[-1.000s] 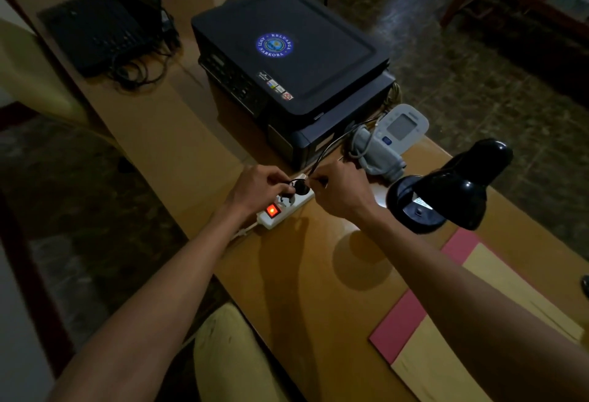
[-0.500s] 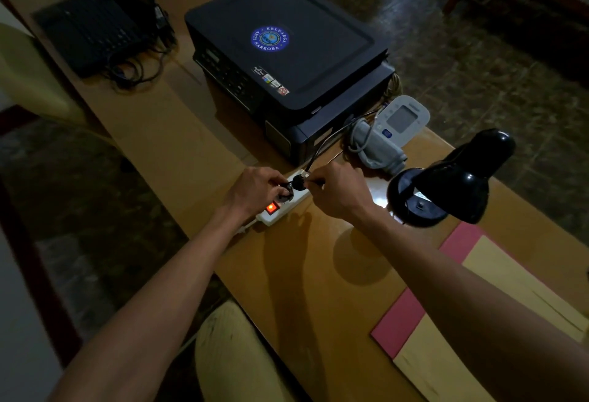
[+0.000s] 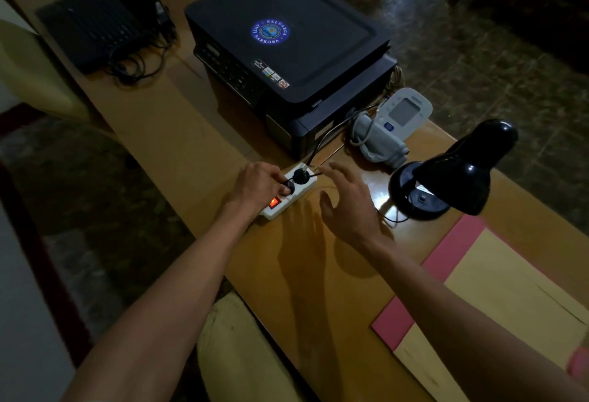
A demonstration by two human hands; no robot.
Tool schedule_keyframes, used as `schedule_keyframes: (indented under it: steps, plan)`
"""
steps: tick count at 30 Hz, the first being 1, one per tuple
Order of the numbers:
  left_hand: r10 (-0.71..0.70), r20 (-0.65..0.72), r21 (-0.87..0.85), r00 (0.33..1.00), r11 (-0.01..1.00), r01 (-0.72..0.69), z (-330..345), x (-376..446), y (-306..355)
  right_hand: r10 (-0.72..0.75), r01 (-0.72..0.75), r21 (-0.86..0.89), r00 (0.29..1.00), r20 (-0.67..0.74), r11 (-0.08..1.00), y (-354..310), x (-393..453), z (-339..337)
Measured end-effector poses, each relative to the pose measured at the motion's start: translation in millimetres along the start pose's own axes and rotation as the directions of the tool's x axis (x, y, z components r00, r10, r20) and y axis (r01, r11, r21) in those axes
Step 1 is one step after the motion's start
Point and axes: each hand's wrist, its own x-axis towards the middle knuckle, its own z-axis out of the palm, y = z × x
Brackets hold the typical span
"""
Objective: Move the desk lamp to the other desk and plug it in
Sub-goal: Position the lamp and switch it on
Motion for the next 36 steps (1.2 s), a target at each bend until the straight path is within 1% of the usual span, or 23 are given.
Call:
schedule_keyframes:
  steps: [2, 4, 5, 6, 7, 8, 9, 10, 11, 12, 13, 14, 16, 18, 20, 23, 26, 32, 34, 36]
  plan:
    - [-0.014, -0.038, 0.053, 0.999, 0.998, 0.016, 3, -5, 1, 0.048, -0.045, 0.037, 0.997, -0.066, 0.998, 13, -13, -2]
    - [-0.001, -0.070, 0.091, 0.998, 0.996, 0.007, 11, -16, 1, 0.159, -0.152, 0.072, 0.981, -0.113, 0.986, 32, -31, -6]
    - [-0.002, -0.102, 0.068, 0.995, 0.998, 0.009, 16, -25, 2, 0.224, -0.211, 0.097, 0.960, -0.165, 0.973, 44, -42, -6]
    - [-0.012, -0.160, 0.018, 0.987, 1.000, 0.015, 22, -36, 3, 0.300, -0.273, 0.140, 0.925, -0.233, 0.952, 58, -53, -8]
    - [-0.019, -0.246, -0.027, 0.969, 1.000, 0.013, 30, -49, 6, 0.392, -0.342, 0.209, 0.873, -0.292, 0.916, 72, -63, -10]
    - [-0.011, -0.336, -0.042, 0.942, 0.999, -0.003, 39, -61, 10, 0.485, -0.418, 0.258, 0.814, -0.319, 0.871, 87, -70, -14]
    - [0.013, -0.403, -0.029, 0.915, 0.999, -0.027, 48, -73, 14, 0.557, -0.495, 0.258, 0.768, -0.316, 0.830, 103, -75, -19]
    - [0.053, -0.431, -0.009, 0.901, 0.998, -0.063, 58, -85, 19, 0.601, -0.568, 0.199, 0.744, -0.292, 0.799, 119, -76, -23]
    - [0.099, -0.419, 0.005, 0.902, 0.994, -0.107, 67, -95, 23, 0.627, -0.616, 0.132, 0.736, -0.255, 0.777, 134, -74, -28]
    - [0.135, -0.373, 0.011, 0.918, 0.990, -0.141, 76, -103, 26, 0.640, -0.639, 0.085, 0.737, -0.216, 0.764, 148, -70, -32]
    - [0.150, -0.305, 0.019, 0.941, 0.988, -0.151, 86, -109, 28, 0.643, -0.642, 0.073, 0.744, -0.180, 0.763, 160, -65, -37]
    - [0.137, -0.226, 0.032, 0.965, 0.991, -0.133, 97, -114, 29, 0.632, -0.628, 0.081, 0.760, -0.151, 0.774, 170, -59, -40]
    - [0.041, -0.075, 0.079, 0.996, 0.996, -0.035, 120, -124, 31, 0.579, -0.573, 0.084, 0.810, -0.093, 0.815, 188, -46, -45]
    - [-0.064, 0.054, 0.165, 0.997, 0.985, 0.054, 143, -133, 32, 0.531, -0.528, 0.071, 0.847, -0.028, 0.846, 203, -36, -47]
    - [-0.104, 0.121, 0.238, 0.987, 0.969, 0.073, 161, -141, 32, 0.497, -0.496, 0.058, 0.868, -0.003, 0.866, 213, -31, -46]
    - [-0.131, 0.106, 0.233, 0.986, 0.967, 0.104, 172, -143, 36, 0.411, -0.410, 0.029, 0.911, -0.030, 0.912, 226, -28, -47]
    - [-0.171, 0.126, 0.225, 0.977, 0.964, 0.140, 168, -140, 45, 0.330, -0.330, 0.011, 0.944, -0.030, 0.944, 240, -24, -51]
    - [-0.216, 0.140, 0.218, 0.966, 0.959, 0.182, 162, -140, 57, 0.214, -0.208, -0.063, 0.970, 0.115, 0.976, 273, -9, -73]
    - [-0.223, 0.154, 0.223, 0.963, 0.957, 0.186, 161, -140, 57, 0.221, -0.202, -0.122, 0.962, 0.160, 0.972, 276, -3, -80]
    - [-0.225, 0.180, 0.249, 0.958, 0.952, 0.177, 162, -139, 56, 0.219, -0.191, -0.164, 0.960, 0.177, 0.968, 273, -6, -83]
